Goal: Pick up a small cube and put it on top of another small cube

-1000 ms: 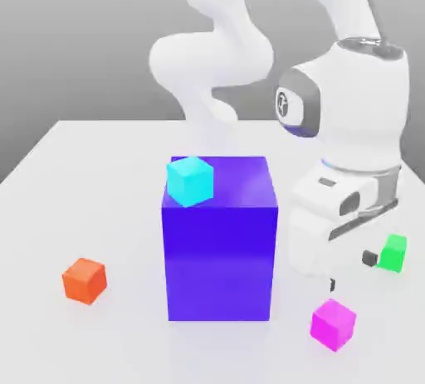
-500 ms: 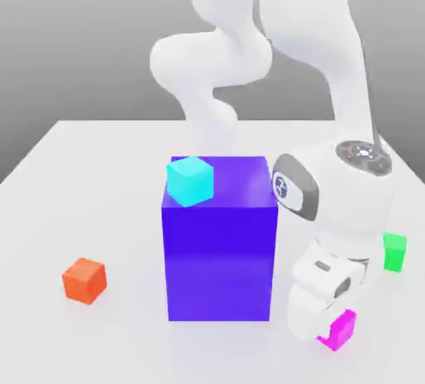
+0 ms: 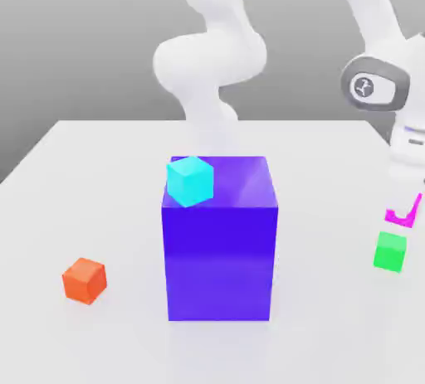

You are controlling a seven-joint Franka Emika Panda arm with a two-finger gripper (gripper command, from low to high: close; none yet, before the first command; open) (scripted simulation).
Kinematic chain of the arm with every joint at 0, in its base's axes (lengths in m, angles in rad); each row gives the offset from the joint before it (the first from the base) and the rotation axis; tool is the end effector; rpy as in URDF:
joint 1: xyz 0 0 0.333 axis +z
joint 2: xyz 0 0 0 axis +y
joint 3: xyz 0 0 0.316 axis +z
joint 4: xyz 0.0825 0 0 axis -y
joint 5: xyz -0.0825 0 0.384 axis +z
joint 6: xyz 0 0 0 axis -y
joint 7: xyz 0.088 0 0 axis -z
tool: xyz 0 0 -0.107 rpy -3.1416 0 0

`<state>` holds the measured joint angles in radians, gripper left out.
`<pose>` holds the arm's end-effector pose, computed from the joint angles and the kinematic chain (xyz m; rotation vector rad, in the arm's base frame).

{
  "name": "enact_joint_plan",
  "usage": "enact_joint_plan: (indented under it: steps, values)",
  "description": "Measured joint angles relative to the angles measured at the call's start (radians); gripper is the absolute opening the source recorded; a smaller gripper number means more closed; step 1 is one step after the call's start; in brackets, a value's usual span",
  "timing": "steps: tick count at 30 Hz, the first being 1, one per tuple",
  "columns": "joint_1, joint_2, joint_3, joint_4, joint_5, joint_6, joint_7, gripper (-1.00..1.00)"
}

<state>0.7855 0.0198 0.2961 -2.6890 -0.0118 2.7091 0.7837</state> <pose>0.1931 0.3649 0.2267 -3.1029 -0.4825 -0.0001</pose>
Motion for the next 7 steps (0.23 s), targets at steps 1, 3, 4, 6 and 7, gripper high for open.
enact_joint_plan:
  steps: [1, 3, 4, 6, 7]
  values:
    - [-0.038, 0.03, -0.031, 0.001, -0.021, 0.028, 0.019, -1.0]
    - [-0.044, 0.097, -0.067, 0.003, -0.07, 0.09, 0.057, -1.0]
    - [-0.036, 0.132, -0.085, 0.005, -0.095, 0.123, 0.075, -1.0]
    - [-0.033, 0.15, -0.093, 0.006, -0.109, 0.139, 0.085, 1.0]
    - [-0.033, 0.15, -0.093, 0.006, -0.109, 0.139, 0.085, 1.0]
